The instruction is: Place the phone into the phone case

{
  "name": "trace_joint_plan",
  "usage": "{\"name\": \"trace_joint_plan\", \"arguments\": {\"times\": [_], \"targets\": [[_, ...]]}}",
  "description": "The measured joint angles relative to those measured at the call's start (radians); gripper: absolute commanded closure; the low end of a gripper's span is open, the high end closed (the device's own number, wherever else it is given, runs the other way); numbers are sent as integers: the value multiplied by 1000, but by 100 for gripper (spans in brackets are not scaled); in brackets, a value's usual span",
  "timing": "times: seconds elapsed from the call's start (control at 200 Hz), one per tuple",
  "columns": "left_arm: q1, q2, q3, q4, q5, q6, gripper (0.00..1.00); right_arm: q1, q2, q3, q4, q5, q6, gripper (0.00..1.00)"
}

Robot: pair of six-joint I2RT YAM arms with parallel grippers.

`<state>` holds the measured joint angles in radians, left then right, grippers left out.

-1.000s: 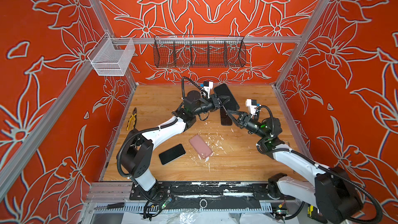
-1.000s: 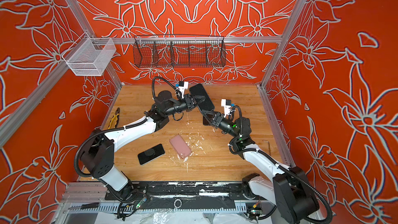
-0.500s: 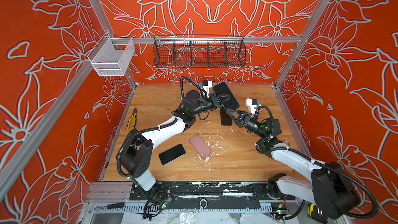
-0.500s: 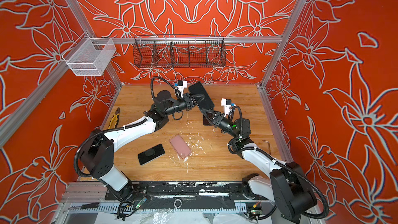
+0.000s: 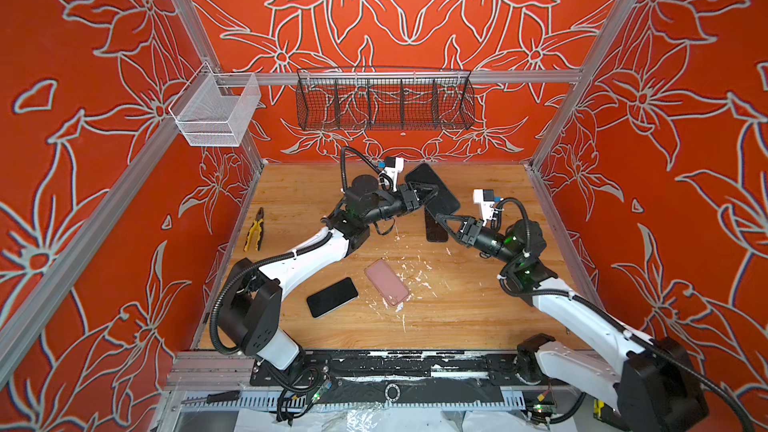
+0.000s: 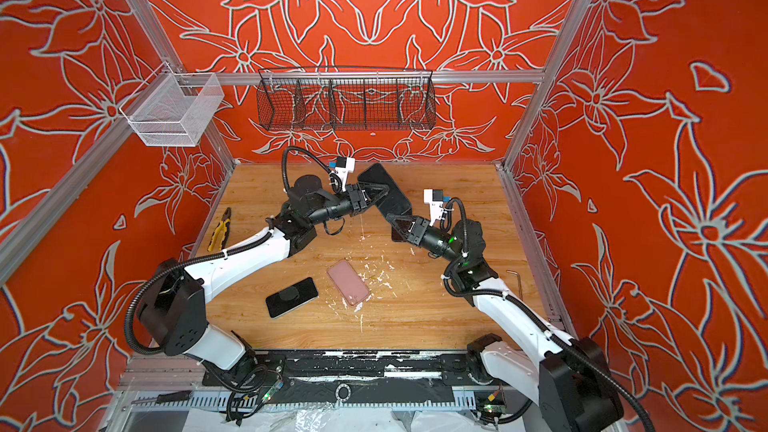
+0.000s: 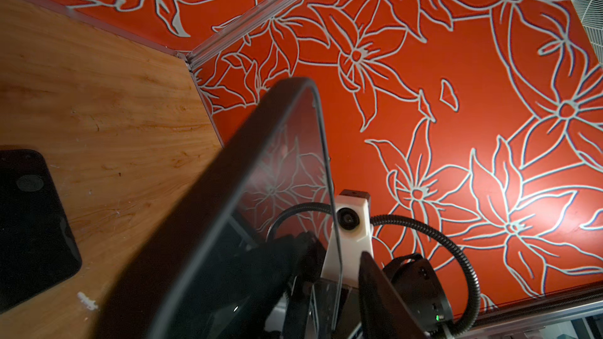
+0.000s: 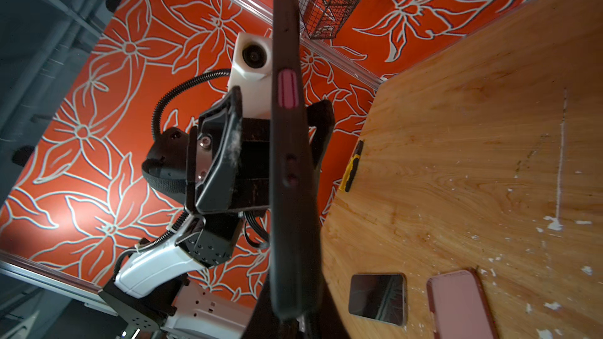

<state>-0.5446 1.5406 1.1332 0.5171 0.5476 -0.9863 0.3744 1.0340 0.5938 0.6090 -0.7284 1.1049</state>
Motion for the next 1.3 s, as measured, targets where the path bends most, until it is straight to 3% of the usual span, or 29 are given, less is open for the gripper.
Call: {"name": "trace_joint_plan", "arguments": {"times": [0.245,0.38,0.661,0.766,0.821,0.946,1.026,1.141,1.296], "targets": [[74,-53,29,-100,87,132,57,-3,-57,127,-333,-127,-180,100],[90,-46,79,-161,175,188,62,-14,-58,143,-396,-183,-223,100],[109,-9,140,-190,341,224,94,-42,-55,163,-455,-269,-239,100],[108,-15,136,-193,352,220,100,-56,-55,163,-454,-286,-238,100],[108,-21,121,-182,341,204,100,-65,-55,161,-452,-291,-233,99],[103,-45,47,-112,280,126,100,-78,-56,137,-422,-275,-202,69],[98,-60,-18,-64,218,58,100,-100,-55,109,-364,-216,-167,59],[89,-62,-101,5,112,-63,100,-111,-54,51,-235,-124,-98,51],[71,-62,-156,29,-70,-166,100,-111,-49,-84,-6,21,27,49]]}}
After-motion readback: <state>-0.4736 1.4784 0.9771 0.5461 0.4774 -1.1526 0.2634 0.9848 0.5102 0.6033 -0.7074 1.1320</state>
